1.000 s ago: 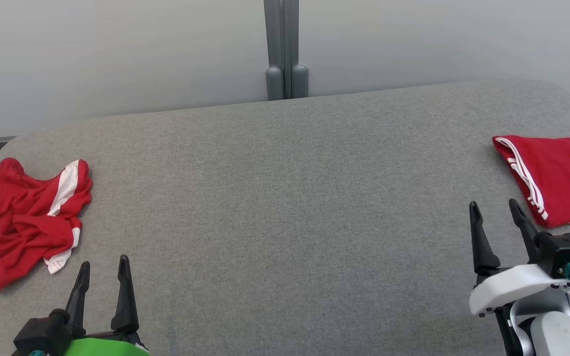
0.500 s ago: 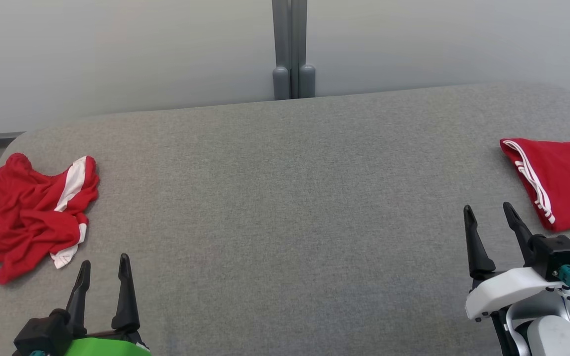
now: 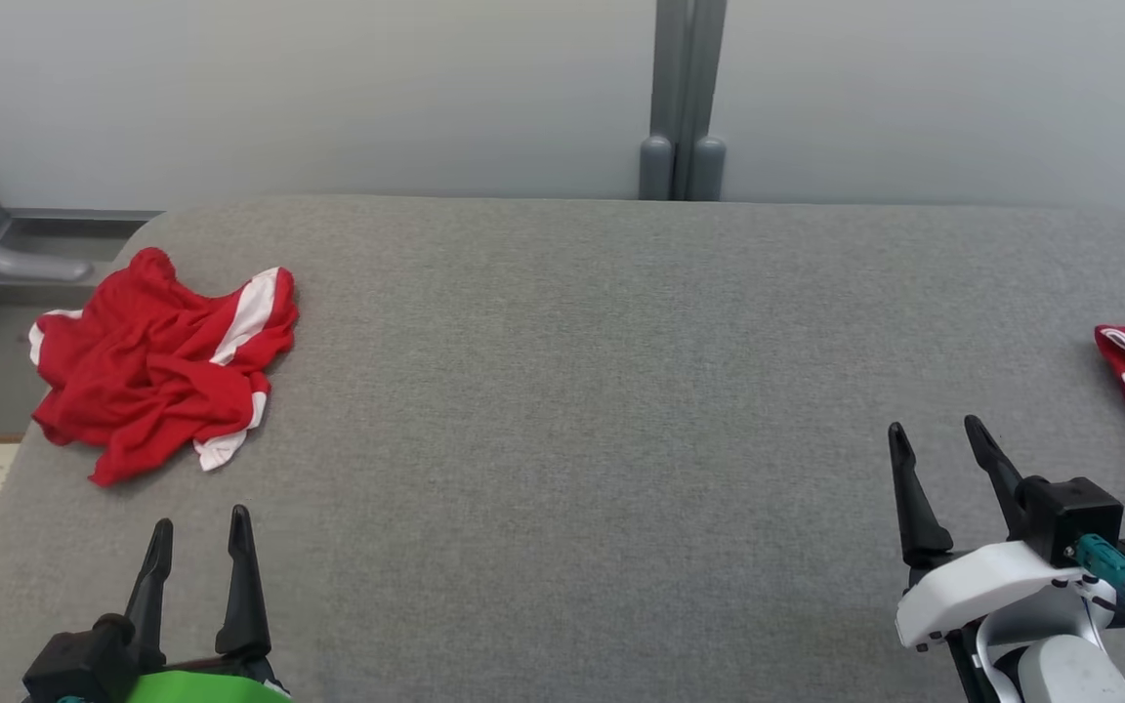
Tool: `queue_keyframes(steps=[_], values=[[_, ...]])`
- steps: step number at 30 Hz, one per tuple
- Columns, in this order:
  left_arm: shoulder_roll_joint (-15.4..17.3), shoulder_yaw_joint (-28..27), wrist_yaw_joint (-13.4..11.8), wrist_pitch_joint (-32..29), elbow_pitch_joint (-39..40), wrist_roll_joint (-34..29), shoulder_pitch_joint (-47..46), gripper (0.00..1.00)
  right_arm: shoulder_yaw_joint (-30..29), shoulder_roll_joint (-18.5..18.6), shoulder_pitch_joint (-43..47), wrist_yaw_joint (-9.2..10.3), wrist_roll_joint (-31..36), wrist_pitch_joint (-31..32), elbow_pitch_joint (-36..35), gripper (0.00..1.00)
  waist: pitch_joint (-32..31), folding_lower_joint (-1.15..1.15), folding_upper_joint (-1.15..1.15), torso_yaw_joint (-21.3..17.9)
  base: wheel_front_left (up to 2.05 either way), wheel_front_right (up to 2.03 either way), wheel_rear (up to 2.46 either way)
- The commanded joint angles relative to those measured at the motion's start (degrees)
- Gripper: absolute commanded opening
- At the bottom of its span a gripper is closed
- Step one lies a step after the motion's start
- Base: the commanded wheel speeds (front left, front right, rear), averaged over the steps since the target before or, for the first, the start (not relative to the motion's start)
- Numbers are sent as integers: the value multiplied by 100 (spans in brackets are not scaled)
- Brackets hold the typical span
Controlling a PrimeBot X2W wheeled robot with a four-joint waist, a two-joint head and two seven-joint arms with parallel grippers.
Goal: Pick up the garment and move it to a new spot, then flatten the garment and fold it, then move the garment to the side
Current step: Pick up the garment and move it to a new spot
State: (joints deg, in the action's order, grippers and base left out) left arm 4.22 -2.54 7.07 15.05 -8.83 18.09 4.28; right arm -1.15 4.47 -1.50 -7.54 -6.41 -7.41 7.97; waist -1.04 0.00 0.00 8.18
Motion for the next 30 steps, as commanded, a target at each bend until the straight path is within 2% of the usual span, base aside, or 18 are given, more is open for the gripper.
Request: queue_keyframes(steps=[1, 10, 16, 24, 30], values=[[14, -24, 14, 16, -9, -18, 109, 100, 13, -4, 25, 10, -19, -27, 26, 100, -59, 0, 0, 368, 0, 0, 0], [41, -58, 6, 16, -17, -25, 200, 100, 194, -51, 1, 10, -106, -95, 188, 100, -166, 0, 0, 1154, 0, 0, 0], [90, -82, 3, 16, -30, 2, 243, 100, 252, -82, -15, 10, -147, -135, 246, 100, -221, 0, 0, 1543, 0, 0, 0], [122, -106, -57, 7, 12, 13, 331, 100, 250, -117, 53, 10, -199, -178, 320, 100, -325, 0, 0, 1854, 0, 0, 0], [128, -138, -97, 7, 75, 66, 385, 100, 343, -123, -49, 10, -210, -154, 348, 100, -320, 0, 0, 1889, 0, 0, 0]])
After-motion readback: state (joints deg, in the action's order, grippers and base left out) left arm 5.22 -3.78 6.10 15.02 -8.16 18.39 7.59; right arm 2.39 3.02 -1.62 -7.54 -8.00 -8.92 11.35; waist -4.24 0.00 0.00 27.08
